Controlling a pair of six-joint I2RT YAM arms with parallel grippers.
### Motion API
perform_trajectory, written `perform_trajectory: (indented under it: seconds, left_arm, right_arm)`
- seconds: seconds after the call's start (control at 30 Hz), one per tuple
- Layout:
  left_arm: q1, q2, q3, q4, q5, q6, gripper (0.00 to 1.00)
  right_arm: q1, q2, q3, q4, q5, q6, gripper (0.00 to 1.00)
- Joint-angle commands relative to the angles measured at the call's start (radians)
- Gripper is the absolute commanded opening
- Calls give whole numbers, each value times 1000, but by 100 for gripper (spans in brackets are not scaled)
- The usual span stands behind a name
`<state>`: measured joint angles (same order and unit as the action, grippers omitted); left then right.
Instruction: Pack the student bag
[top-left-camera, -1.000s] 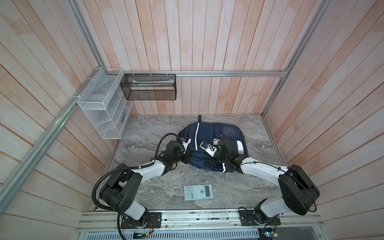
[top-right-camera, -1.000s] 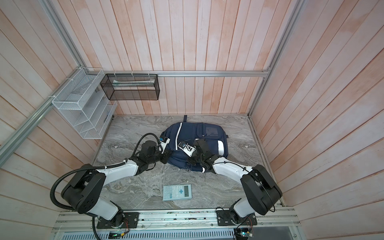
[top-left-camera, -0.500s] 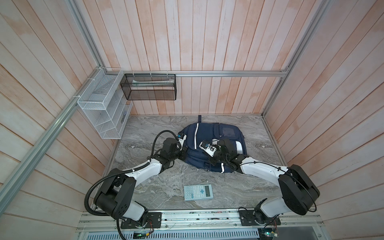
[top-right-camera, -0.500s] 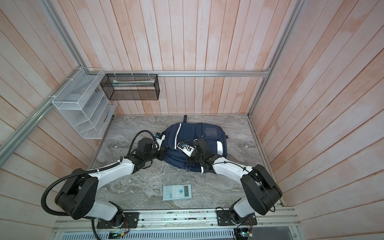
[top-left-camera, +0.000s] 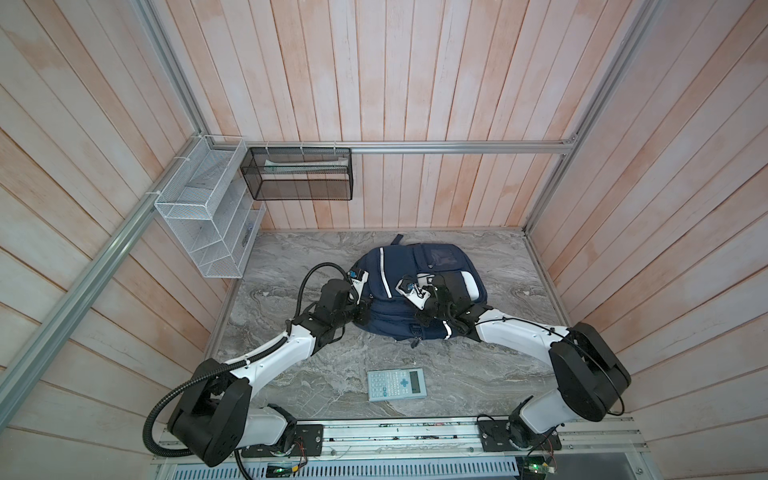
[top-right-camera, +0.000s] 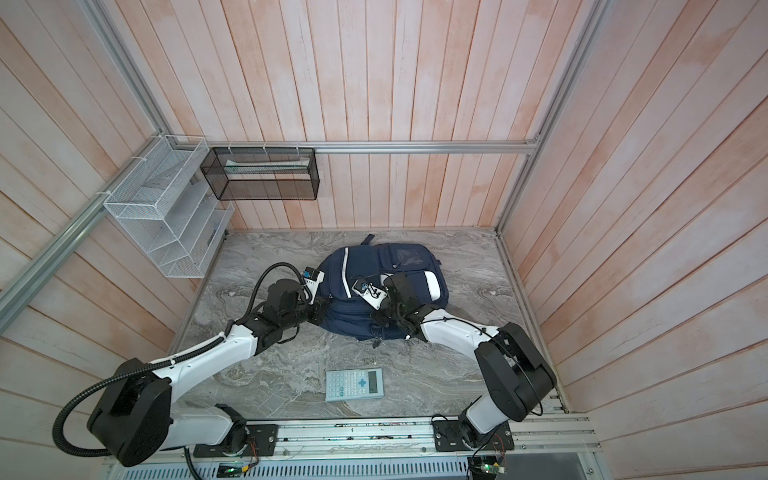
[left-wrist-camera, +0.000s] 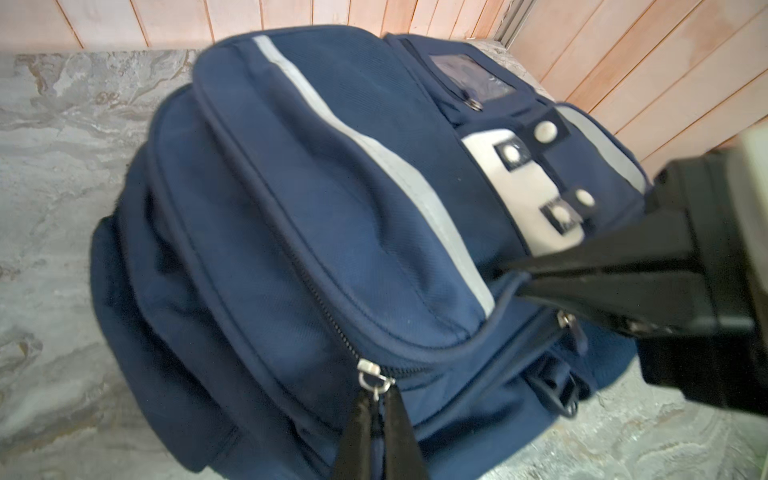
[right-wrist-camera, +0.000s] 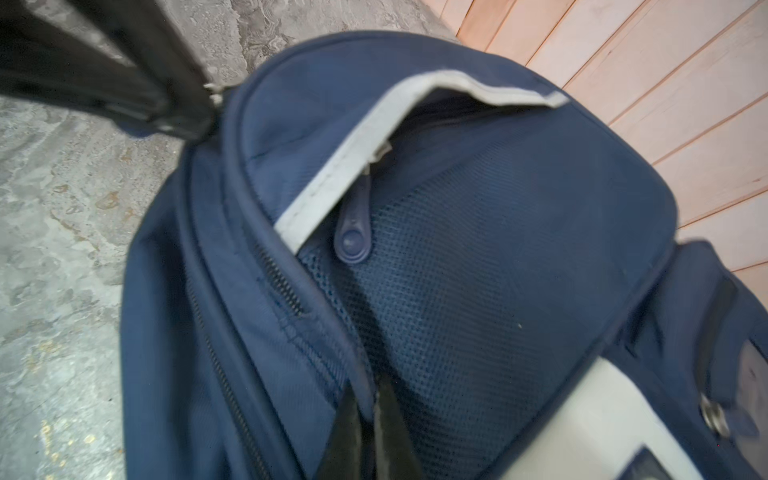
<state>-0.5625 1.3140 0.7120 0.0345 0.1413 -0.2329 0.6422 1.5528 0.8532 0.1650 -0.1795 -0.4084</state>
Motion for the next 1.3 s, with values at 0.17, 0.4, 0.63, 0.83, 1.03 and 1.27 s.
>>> perform_trajectory:
  seconds: [0.17,0.4,0.63,0.83,1.03,1.27]
  left_arm:
    - [-146,-16,-24,6,-19,-157,0]
    - [-154,1,11,-9,-18,-147,0]
    - [-157,-19,-10,-5,10,-159,0]
    - [-152,-35,-3,-51,-44,-173,0]
    - [-52,-70,34,-185,-85,-206,0]
    - [145,-128,49,-239,-138,-191,0]
  right_arm:
    - [52,-125,-51,12,126,-43,52]
    - [183,-173,-118,101,94,-182,64]
    - [185,-43,-4,53,83,-255,59]
    - [181,-24,-25,54,71,-262,27]
    - [158,-84,-128,88,37,-285,0]
    - [116,-82,-121,36,13,-283,0]
